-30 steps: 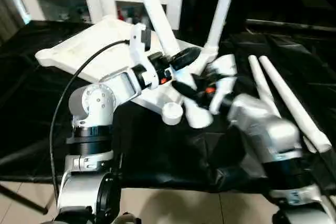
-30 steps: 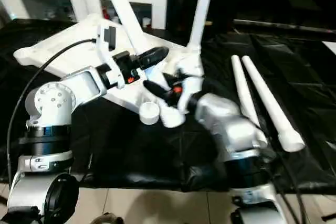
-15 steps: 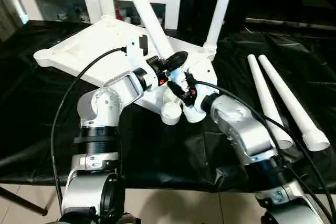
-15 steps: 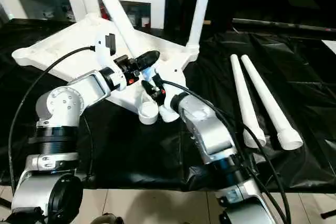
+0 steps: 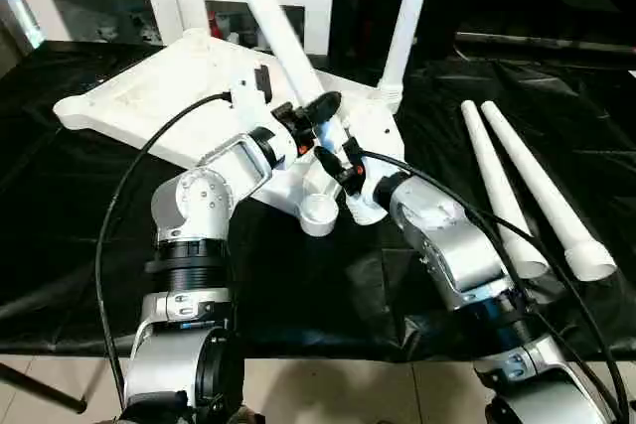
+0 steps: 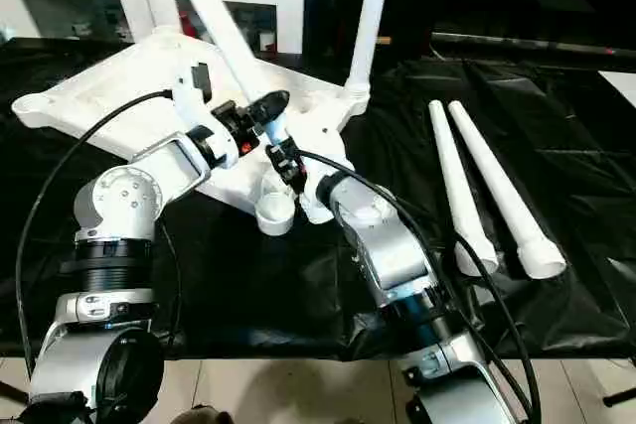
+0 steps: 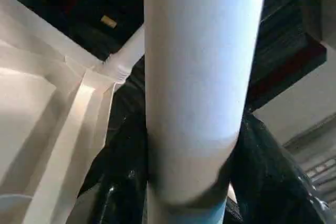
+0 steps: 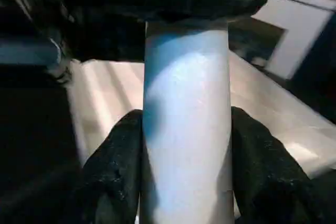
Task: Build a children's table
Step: Pick table leg
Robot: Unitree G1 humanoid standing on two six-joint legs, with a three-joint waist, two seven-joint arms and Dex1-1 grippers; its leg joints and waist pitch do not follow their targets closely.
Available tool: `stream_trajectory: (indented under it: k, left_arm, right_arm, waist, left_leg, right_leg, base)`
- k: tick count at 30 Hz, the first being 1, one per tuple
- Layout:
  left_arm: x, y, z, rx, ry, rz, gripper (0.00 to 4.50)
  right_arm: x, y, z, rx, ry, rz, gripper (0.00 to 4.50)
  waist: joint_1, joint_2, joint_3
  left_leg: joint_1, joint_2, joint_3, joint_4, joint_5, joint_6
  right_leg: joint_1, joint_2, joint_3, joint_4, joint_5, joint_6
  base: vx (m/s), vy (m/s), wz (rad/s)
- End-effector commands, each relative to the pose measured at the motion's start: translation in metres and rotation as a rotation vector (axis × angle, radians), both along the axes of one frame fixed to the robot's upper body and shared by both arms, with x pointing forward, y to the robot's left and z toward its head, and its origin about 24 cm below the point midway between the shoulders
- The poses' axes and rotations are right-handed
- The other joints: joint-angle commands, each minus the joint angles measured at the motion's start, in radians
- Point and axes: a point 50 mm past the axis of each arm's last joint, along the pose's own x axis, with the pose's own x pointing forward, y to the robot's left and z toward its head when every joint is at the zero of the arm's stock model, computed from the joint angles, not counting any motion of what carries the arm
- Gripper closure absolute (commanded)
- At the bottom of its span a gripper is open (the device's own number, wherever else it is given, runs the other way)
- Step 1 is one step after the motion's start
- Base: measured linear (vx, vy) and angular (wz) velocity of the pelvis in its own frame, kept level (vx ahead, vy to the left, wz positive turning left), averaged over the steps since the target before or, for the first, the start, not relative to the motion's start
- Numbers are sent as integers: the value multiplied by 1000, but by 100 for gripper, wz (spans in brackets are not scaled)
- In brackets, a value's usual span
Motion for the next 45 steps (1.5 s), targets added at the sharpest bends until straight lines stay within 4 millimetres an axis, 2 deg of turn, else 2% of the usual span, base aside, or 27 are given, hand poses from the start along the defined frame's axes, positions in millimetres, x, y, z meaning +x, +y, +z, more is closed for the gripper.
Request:
stream_trajectory:
  k: [1, 2, 3, 4, 6, 7, 8, 9, 10, 12, 13, 17, 18, 19, 22, 23, 25, 26, 28, 29, 34, 41, 43, 45]
  left_arm:
    - [2, -1, 14, 15, -79, -15, 264]
    - [1, 1, 16, 53, -121, -52, 264]
    - [0, 1, 17, 60, -129, -62, 264]
    - [-1, 2, 18, 81, -152, -91, 264]
    - [-3, 4, 21, 107, -182, -148, 264]
    - [-6, 6, 24, 124, -207, -208, 264]
    - [-6, 6, 24, 124, -207, -208, 264]
    - [-8, 9, 27, 134, -233, -264, 264]
    - [-13, 13, 35, 123, -276, -361, 264]
    - [-19, 14, 42, 109, -313, -449, 264]
    - [-20, 15, 43, 107, -319, -463, 264]
    - [-48, 10, 60, 16, -441, -719, 264]
    - [-48, 10, 61, 14, -443, -721, 264]
    - [-50, 10, 64, 2, -459, -737, 264]
    - [-50, 8, 67, -17, -472, -750, 264]
    - [-50, 8, 67, -24, -473, -757, 264]
    - [-51, 7, 68, -33, -474, -768, 264]
    - [-52, 6, 68, -37, -472, -770, 264]
    - [-51, 5, 67, -41, -466, -769, 264]
    - [-50, 5, 66, -44, -462, -763, 264]
    - [-47, 4, 63, -38, -445, -736, 264]
    - [-43, 6, 59, -19, -435, -682, 264]
    - [-35, 7, 56, -25, -384, -616, 208]
    - [-27, 9, 52, -6, -333, -532, 194]
  right_arm:
    - [-6, 5, 6, 64, 24, 109, 186]
    - [-7, 0, 7, 83, 58, 150, 186]
    - [-8, -2, 8, 86, 66, 160, 155]
    - [-9, -6, 9, 96, 90, 192, 148]
    - [-12, -15, 10, 100, 122, 248, 137]
    - [-14, -24, 12, 97, 155, 299, 137]
    - [-14, -24, 12, 97, 155, 299, 131]
    - [-16, -34, 13, 99, 198, 346, 131]
    - [-19, -50, 16, 107, 254, 409, 131]
    - [-20, -60, 19, 118, 297, 441, 131]
    - [-20, -61, 19, 120, 303, 444, 131]
    - [-21, -67, 18, 115, 363, 490, 131]
    - [-22, -67, 18, 115, 365, 492, 131]
    - [-22, -66, 18, 118, 379, 503, 131]
    - [-25, -64, 17, 126, 404, 528, 167]
    - [-26, -63, 16, 130, 413, 538, 169]
    - [-27, -61, 15, 139, 424, 551, 183]
    - [-27, -60, 15, 143, 427, 557, 201]
    - [-29, -58, 14, 147, 435, 568, 204]
    - [-29, -57, 13, 150, 438, 574, 224]
    - [-31, -56, 13, 171, 444, 590, 251]
    - [-29, -57, 10, 174, 454, 559, 259]
    - [-24, -56, 8, 157, 436, 506, 259]
    - [-18, -55, 6, 134, 408, 431, 259]
  waist:
    - [2, 0, -79]
    - [0, -5, -79]
    - [2, -6, -77]
    - [6, -1, -80]
    - [6, -2, -79]
    - [9, -2, -80]
    - [8, -1, -78]
    - [9, -7, -77]
    - [13, -5, -80]
    - [15, -3, -77]
    - [15, -4, -78]
    - [13, -7, -78]
    - [14, -8, -76]
    - [15, -5, -74]
    - [16, -6, -75]
    - [17, -10, -75]
    - [21, -7, -77]
    - [22, -7, -77]
    - [24, -7, -78]
    - [25, -7, -78]
    - [26, -9, -78]
    - [26, -11, -79]
    - [25, -12, -79]
    - [24, -12, -80]
  left_leg:
    - [27, 46, -27, -66, -173, 8]
    - [26, 47, -26, -66, -167, 10]
    - [26, 45, -26, -66, -164, 15]
    - [29, 47, -26, -65, -150, 20]
    - [26, 47, -25, -65, -144, 19]
    - [30, 47, -26, -64, -141, 23]
    - [28, 49, -25, -64, -142, 21]
    - [29, 47, -24, -65, -144, 14]
    - [30, 47, -25, -63, -140, 21]
    - [30, 47, -22, -62, -143, 16]
    - [30, 48, -22, -62, -139, 14]
    - [28, 49, -22, -61, -138, 9]
    - [29, 49, -20, -61, -144, 9]
    - [29, 48, -21, -61, -153, 3]
    - [32, 48, -22, -62, -169, -13]
    - [32, 49, -22, -62, -170, -12]
    - [31, 49, -22, -62, -160, -15]
    - [31, 48, -22, -61, -156, -15]
    - [30, 48, -22, -61, -149, -15]
    - [30, 48, -22, -61, -147, -15]
    - [28, 47, -22, -60, -146, -13]
    - [28, 48, -22, -60, -137, -12]
    - [28, 46, -21, -59, -137, -13]
    - [28, 45, -21, -58, -136, -25]
  right_leg:
    - [52, -76, 46, -72, -102, -175]
    - [52, -76, 45, -70, -97, -177]
    - [53, -74, 45, -72, -101, -173]
    - [53, -77, 46, -68, -94, -173]
    - [54, -78, 46, -68, -87, -182]
    - [55, -77, 46, -67, -90, -182]
    - [52, -77, 46, -66, -91, -187]
    - [56, -77, 45, -70, -100, -192]
    - [58, -79, 46, -66, -107, -193]
    - [53, -80, 46, -68, -120, -206]
    - [54, -80, 46, -66, -118, -210]
    - [52, -82, 44, -62, -122, -229]
    - [52, -81, 45, -65, -140, -227]
    - [50, -81, 45, -68, -166, -223]
    - [49, -81, 45, -71, -202, -208]
    - [49, -82, 45, -72, -207, -205]
    - [48, -81, 45, -70, -201, -200]
    - [48, -81, 45, -69, -194, -201]
    - [49, -81, 45, -68, -179, -201]
    - [49, -81, 45, -68, -177, -201]
    - [50, -81, 45, -68, -175, -198]
    - [51, -81, 44, -67, -174, -196]
    - [49, -81, 44, -68, -178, -196]
    - [46, -81, 44, -69, -182, -194]
  base:
    - [0, 0, 0]
    - [0, 0, 0]
    - [0, 0, 0]
    - [0, 0, 0]
    - [0, 0, 0]
    - [0, 0, 0]
    - [0, 0, 0]
    - [0, 0, 0]
    - [0, 0, 0]
    - [0, 0, 0]
    - [0, 0, 0]
    - [0, 0, 0]
    - [0, 0, 0]
    - [0, 0, 0]
    - [0, 0, 0]
    - [0, 0, 0]
    - [0, 0, 0]
    - [0, 0, 0]
    - [0, 0, 0]
    - [0, 0, 0]
    - [0, 0, 0]
    - [0, 0, 0]
    - [0, 0, 0]
    - [0, 0, 0]
